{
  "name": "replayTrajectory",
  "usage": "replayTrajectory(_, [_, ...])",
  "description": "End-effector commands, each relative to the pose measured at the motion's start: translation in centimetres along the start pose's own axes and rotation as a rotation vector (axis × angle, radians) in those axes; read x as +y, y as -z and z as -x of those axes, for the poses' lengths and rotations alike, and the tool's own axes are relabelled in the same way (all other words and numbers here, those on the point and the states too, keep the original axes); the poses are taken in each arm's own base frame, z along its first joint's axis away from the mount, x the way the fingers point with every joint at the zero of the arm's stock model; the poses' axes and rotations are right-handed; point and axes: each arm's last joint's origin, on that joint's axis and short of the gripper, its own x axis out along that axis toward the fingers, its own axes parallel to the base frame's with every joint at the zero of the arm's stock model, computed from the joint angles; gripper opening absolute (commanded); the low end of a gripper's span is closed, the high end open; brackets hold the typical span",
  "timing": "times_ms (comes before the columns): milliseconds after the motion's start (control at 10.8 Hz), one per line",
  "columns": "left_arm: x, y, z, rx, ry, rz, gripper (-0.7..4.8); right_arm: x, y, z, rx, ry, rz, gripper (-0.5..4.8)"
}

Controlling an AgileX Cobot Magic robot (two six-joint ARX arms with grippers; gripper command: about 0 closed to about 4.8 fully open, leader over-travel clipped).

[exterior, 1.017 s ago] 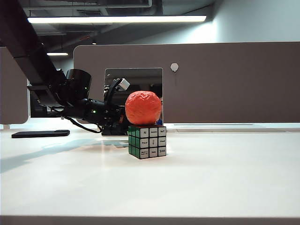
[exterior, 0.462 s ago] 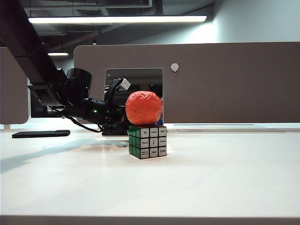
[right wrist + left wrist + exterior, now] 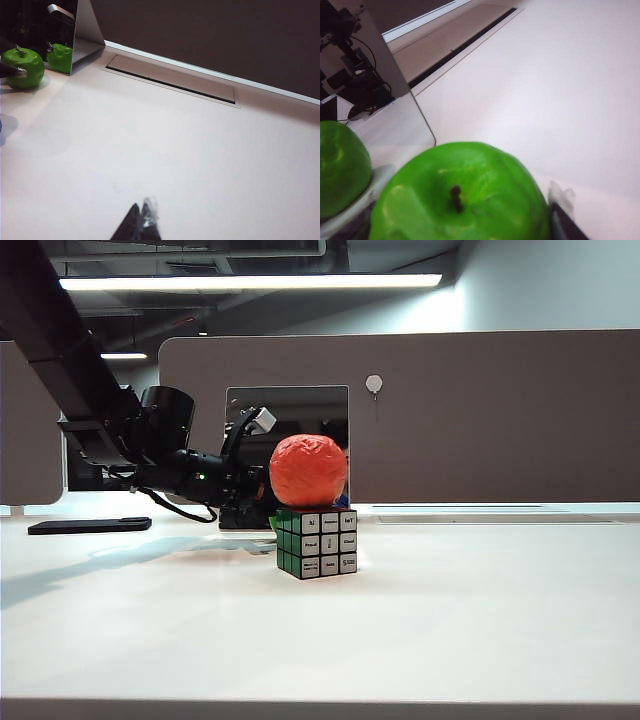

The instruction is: Move all the fruits on the tabletop near the face of the Rubik's cube that has the color most similar to each fruit.

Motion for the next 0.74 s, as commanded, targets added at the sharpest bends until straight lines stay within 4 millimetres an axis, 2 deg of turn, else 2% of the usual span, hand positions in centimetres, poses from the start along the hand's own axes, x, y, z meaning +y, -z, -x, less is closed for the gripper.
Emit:
replayTrajectory(92, [0.7,0.7,0.9,0.034,-0.029,0.083,3.34,-0.1,-0.1,0.0,-0.009,0.018,-0.008,-0.01])
replayTrajectory(185, [1.4,0.7,1.9,0.026,-0.038,0.109,3.34,-0.1,-0.1,0.0,-0.008,0.018,-0.008,-0.01])
replayTrajectory(462, [1.5,0.9,2.3,0.041,-0.035,0.137,3.34,-0.1,-0.1,0.0,-0.008,0.018,-0.008,-0.01])
replayTrajectory(740, [1.2,1.9,2.7,0.106,0.007,0.196,3.35,-0.1,-0.1,0.0,-0.008,0.018,-0.008,-0.01])
